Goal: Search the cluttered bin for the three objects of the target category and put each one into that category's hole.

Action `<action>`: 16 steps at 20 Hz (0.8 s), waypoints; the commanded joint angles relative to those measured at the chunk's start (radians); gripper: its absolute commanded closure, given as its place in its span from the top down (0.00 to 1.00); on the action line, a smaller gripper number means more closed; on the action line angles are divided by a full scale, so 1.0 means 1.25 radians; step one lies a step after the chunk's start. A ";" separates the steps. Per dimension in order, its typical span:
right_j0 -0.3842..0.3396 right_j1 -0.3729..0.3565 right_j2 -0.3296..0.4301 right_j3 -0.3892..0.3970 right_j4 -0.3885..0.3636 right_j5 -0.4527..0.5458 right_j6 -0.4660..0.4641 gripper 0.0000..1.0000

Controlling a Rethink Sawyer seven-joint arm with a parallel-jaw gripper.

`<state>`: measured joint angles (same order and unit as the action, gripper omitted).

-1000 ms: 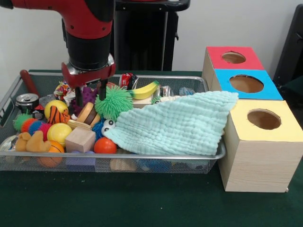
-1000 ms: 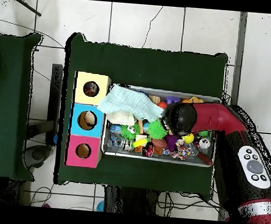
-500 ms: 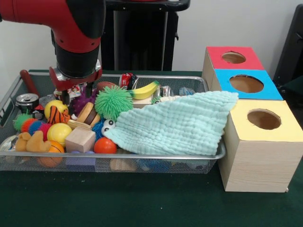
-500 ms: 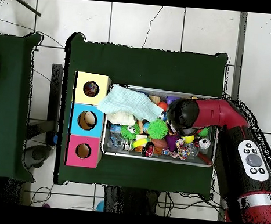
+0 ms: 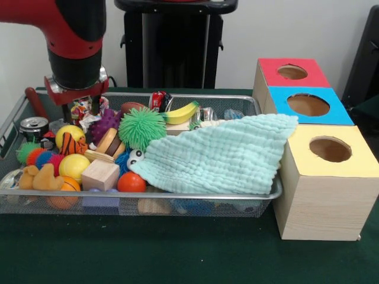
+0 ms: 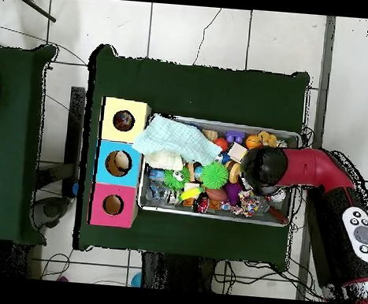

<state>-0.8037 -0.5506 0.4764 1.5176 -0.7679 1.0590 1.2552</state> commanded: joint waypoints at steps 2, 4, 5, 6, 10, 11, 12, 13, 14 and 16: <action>-0.039 -0.044 0.018 0.133 -0.029 -0.024 -0.196 1.00; -0.044 -0.052 0.015 0.144 -0.038 -0.023 -0.189 1.00; -0.049 -0.058 0.016 0.152 -0.041 -0.025 -0.189 1.00; -0.056 -0.063 0.018 0.162 -0.041 -0.030 -0.190 1.00; -0.077 -0.066 0.029 0.196 -0.043 -0.046 -0.187 1.00; -0.079 -0.063 0.029 0.201 -0.044 -0.048 -0.183 1.00; -0.081 -0.057 0.030 0.205 -0.046 -0.052 -0.178 1.00; -0.083 -0.052 0.030 0.209 -0.048 -0.055 -0.173 1.00; -0.085 -0.047 0.031 0.214 -0.052 -0.064 -0.168 1.00; -0.090 -0.038 0.037 0.221 -0.053 -0.080 -0.160 1.00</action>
<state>-0.9008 -0.6247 0.4758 1.6851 -0.7752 1.0586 1.2552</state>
